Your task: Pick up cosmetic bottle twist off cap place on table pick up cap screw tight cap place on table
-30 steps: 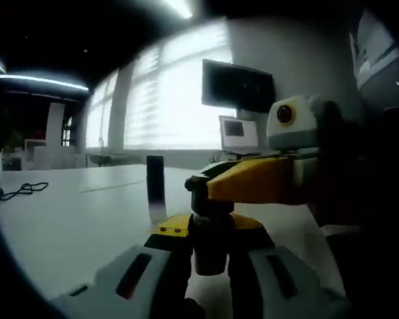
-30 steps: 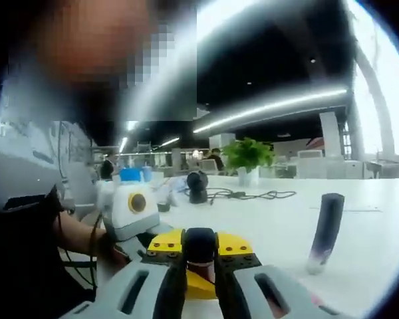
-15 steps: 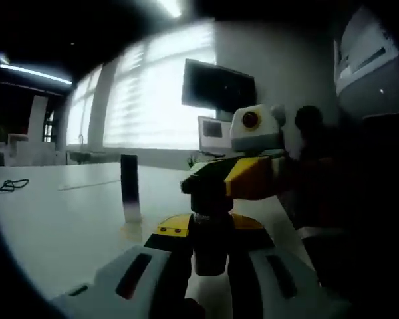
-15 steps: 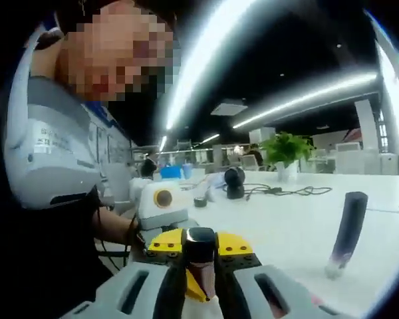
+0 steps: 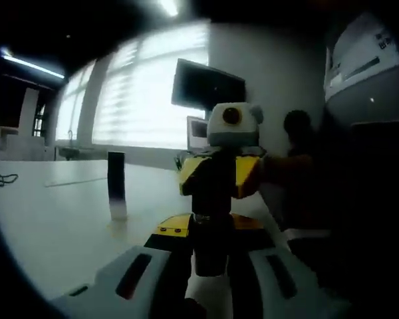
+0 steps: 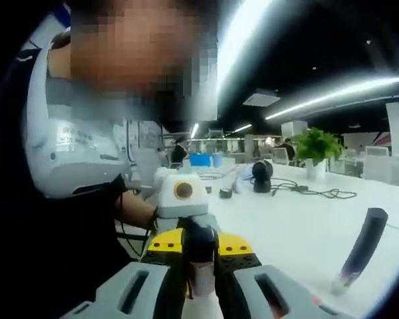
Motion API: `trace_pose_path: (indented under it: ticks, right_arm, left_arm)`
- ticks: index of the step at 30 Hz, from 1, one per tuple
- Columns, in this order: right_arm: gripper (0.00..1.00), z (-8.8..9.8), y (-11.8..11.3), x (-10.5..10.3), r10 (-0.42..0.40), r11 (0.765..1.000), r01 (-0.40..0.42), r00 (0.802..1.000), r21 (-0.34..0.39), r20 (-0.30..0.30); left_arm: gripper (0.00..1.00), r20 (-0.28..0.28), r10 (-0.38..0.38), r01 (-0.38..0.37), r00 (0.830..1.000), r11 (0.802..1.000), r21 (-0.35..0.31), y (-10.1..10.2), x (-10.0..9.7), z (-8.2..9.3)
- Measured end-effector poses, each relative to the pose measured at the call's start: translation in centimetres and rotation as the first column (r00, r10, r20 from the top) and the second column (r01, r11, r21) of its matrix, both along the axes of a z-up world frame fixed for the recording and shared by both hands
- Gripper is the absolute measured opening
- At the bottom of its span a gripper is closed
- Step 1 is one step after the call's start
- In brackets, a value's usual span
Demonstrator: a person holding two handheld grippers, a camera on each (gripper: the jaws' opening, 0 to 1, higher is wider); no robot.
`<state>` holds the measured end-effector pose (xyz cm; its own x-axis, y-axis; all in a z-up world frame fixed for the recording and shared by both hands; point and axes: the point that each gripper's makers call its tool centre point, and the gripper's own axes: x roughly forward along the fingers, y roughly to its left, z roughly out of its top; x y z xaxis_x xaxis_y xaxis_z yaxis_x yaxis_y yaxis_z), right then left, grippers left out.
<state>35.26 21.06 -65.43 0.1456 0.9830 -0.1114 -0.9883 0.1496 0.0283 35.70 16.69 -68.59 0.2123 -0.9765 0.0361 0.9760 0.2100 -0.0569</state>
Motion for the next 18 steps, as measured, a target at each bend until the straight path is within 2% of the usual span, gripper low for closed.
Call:
trace_pose_path:
  ticks: [6, 13, 16, 18]
  right_arm:
    - [0.09, 0.0, 0.1, -0.8, 0.111, 0.994, -0.111, 0.994, -0.012, -0.023]
    - [0.09, -0.1, -0.2, -1.1, 0.228, 0.973, -0.229, 0.973, -0.032, -0.033]
    - [0.09, 0.4, -2.8, 0.7, 0.256, 0.966, -0.257, 0.966, -0.013, -0.043]
    - [0.09, 0.4, -3.5, 1.2, 0.266, 0.964, -0.267, 0.963, -0.013, -0.047]
  left_arm:
    - [0.09, -0.014, -0.049, 0.049, 0.999, 0.999, -0.002, -0.2, -0.8, -0.1]
    - [0.09, -0.013, -0.086, 0.086, 0.996, 0.996, 0.003, -0.3, -1.5, -0.2]
    - [0.09, -0.014, -0.089, 0.089, 0.996, 0.996, -0.001, -0.3, -1.6, -0.1]
    - [0.09, -0.015, -0.092, 0.092, 0.996, 0.996, 0.000, -0.3, -1.6, -0.1]
